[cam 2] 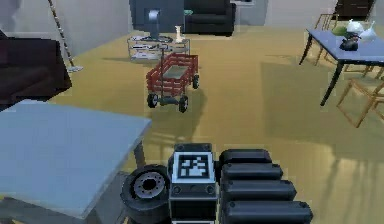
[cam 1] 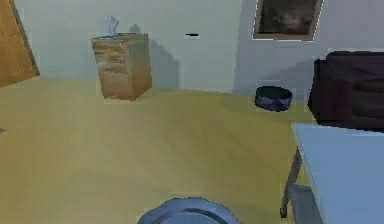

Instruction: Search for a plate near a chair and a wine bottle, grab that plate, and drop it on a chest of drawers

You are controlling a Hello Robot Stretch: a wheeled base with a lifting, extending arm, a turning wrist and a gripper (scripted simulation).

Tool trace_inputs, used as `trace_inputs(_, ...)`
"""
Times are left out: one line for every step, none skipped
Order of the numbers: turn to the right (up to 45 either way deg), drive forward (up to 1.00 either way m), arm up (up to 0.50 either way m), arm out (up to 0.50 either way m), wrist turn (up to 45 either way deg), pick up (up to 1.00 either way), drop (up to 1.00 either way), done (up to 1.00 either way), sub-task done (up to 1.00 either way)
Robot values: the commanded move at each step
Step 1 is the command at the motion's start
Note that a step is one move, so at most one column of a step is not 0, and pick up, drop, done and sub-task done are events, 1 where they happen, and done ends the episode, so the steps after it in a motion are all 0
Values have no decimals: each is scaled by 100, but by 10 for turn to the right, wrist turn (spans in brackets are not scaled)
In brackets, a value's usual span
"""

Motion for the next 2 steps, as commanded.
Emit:
trace_inputs(-450,0,0,0,0,0,0,0,0)
trace_inputs(-30,0,0,0,0,0,0,0,0)
